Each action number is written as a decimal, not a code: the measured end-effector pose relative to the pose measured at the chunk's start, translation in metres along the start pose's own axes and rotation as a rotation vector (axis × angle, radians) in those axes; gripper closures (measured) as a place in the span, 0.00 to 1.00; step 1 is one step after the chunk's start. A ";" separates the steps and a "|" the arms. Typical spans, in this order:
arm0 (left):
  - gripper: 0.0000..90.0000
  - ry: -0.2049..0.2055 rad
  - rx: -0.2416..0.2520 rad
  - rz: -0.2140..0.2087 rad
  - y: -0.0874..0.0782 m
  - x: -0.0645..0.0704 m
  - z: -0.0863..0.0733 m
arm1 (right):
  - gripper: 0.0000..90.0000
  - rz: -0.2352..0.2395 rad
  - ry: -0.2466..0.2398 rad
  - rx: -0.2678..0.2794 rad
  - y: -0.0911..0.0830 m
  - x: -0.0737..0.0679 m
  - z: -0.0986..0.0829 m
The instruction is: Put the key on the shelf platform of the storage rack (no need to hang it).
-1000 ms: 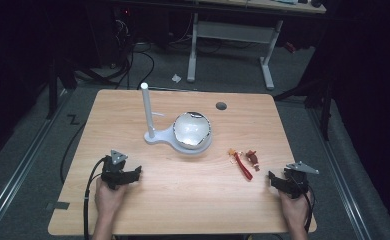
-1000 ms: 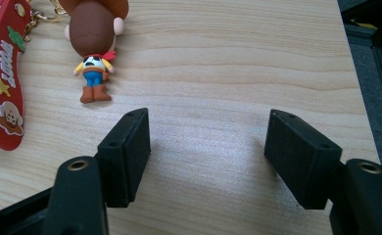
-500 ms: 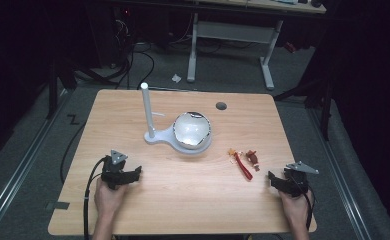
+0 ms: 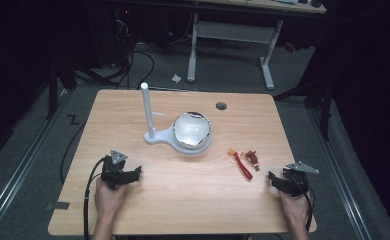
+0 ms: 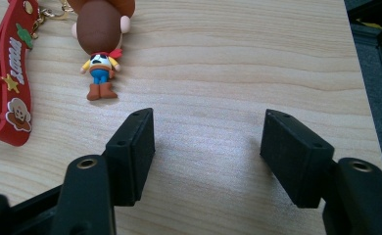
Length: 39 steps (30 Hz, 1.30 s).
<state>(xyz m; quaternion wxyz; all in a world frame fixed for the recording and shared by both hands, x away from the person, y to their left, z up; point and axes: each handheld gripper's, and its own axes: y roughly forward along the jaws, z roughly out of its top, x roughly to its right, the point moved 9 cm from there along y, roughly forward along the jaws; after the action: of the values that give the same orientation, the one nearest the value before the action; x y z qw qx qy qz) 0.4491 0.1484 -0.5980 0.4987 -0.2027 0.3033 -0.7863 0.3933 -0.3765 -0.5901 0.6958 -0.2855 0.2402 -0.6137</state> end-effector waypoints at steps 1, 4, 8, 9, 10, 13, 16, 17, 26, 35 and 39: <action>0.23 0.000 0.000 0.000 0.000 0.000 0.000 | 0.45 0.002 0.005 0.004 0.000 0.000 0.000; 0.23 0.000 0.000 0.000 0.000 0.000 0.000 | 0.48 0.025 0.023 0.017 -0.003 -0.001 -0.002; 0.23 0.000 0.000 0.000 0.000 0.000 0.000 | 0.50 0.033 0.029 0.028 -0.008 -0.003 -0.003; 0.23 0.000 0.000 0.000 0.000 0.000 0.000 | 0.50 0.033 0.029 0.028 -0.008 -0.003 -0.003; 0.23 0.001 -0.001 0.000 0.000 0.000 0.000 | 0.51 0.039 0.025 0.035 -0.010 -0.004 -0.001; 0.23 0.001 0.000 0.000 0.000 0.000 0.000 | 0.52 0.053 0.018 0.045 -0.013 -0.008 0.000; 0.23 0.000 0.000 0.000 0.000 0.000 0.000 | 0.53 0.063 0.021 0.048 -0.015 -0.012 0.001; 0.23 0.000 0.000 0.000 0.000 0.000 0.000 | 0.53 0.073 0.016 0.050 -0.017 -0.017 0.003; 0.23 0.000 0.000 0.000 0.000 0.000 0.000 | 0.52 0.121 -0.041 0.074 -0.025 -0.040 0.018; 0.23 0.001 -0.001 0.000 0.000 0.000 0.000 | 0.50 0.176 -0.044 0.073 -0.028 -0.058 0.030; 0.23 0.001 -0.001 0.001 0.000 0.000 0.000 | 0.48 0.198 -0.067 0.085 -0.031 -0.069 0.039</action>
<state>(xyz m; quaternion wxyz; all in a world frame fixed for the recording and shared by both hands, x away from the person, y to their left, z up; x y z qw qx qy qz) 0.4490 0.1484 -0.5980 0.4986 -0.2026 0.3041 -0.7861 0.3889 -0.3067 -0.5418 0.7722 -0.2508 0.2179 -0.5416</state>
